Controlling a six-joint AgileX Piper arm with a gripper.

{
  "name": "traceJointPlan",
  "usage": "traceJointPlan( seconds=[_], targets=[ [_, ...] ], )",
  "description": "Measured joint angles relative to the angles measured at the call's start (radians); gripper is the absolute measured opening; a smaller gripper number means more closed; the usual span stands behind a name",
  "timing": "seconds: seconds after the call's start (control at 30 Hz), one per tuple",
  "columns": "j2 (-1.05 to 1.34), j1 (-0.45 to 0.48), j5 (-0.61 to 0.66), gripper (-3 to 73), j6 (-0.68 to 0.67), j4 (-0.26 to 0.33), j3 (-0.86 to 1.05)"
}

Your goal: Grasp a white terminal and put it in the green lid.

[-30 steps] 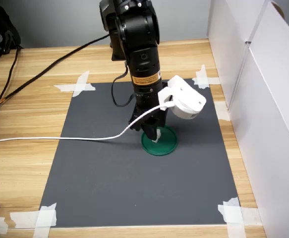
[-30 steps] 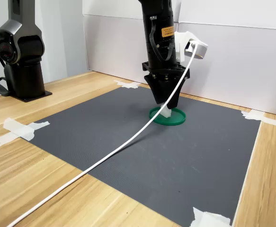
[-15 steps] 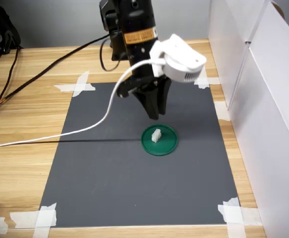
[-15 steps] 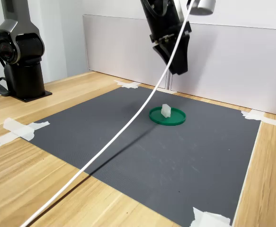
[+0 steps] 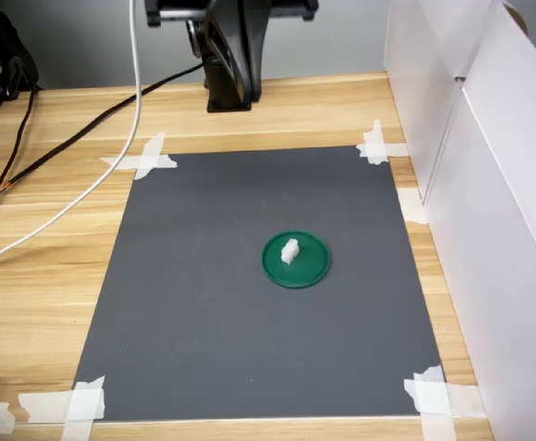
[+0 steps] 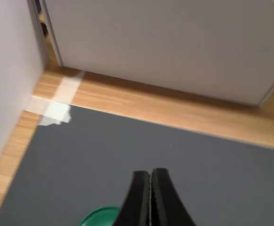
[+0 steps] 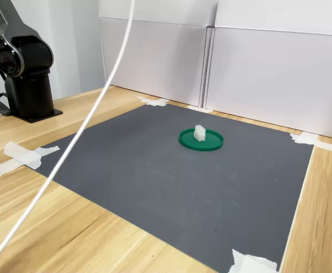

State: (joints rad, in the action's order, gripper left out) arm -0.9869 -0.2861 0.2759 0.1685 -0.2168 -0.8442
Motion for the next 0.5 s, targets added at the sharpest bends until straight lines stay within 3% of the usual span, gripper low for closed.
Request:
traceJointPlan(
  seconds=[0.33, 0.5],
  targets=[
    [0.193, 0.0, 0.066, -1.9, 0.049, -0.077, 0.184],
    [0.353, 0.001, -0.008, -1.9, 0.087, -0.102, 0.276]
  ],
)
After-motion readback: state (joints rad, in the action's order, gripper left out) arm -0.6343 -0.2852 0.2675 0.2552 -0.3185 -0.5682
